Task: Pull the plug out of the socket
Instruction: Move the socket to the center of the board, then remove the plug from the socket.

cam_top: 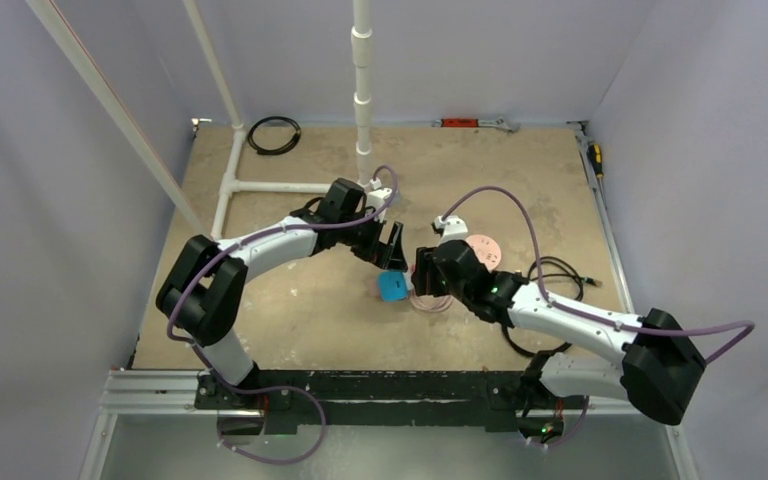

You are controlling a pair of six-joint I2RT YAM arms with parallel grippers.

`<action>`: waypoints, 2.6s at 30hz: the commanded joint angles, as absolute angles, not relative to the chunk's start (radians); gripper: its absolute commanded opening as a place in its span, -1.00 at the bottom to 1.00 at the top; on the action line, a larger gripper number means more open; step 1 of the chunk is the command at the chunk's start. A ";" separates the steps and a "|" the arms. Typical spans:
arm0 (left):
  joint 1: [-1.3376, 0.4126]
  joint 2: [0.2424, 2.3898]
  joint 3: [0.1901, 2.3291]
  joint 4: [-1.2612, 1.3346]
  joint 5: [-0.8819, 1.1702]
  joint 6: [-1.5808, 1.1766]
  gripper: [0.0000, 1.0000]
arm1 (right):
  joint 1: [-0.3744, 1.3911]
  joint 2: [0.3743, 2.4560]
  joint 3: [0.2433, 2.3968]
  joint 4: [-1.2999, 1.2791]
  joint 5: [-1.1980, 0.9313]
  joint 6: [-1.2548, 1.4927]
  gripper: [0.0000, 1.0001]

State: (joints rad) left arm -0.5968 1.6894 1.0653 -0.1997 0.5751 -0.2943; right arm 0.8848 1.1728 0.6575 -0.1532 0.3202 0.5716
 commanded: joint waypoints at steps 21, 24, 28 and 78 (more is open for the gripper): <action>-0.601 1.562 1.086 -0.191 0.499 -0.222 0.80 | 0.721 1.281 0.630 -0.009 0.064 0.468 -0.50; -0.601 1.572 1.093 -0.192 0.537 -0.222 0.80 | 0.721 1.234 0.641 -0.029 0.035 0.477 -0.79; -0.601 1.554 1.095 -0.187 0.575 -0.220 0.81 | 0.725 1.126 0.696 -0.119 0.110 0.489 -1.00; -0.652 1.694 1.066 -0.016 0.677 -0.347 0.01 | 1.015 1.095 0.790 -0.146 0.545 0.489 -1.00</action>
State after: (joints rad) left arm -0.6506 1.6714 1.0412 -0.0597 0.6666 -0.3496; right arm 1.0016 1.1202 0.7437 -0.2928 0.5110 0.4850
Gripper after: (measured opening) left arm 0.625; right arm 0.227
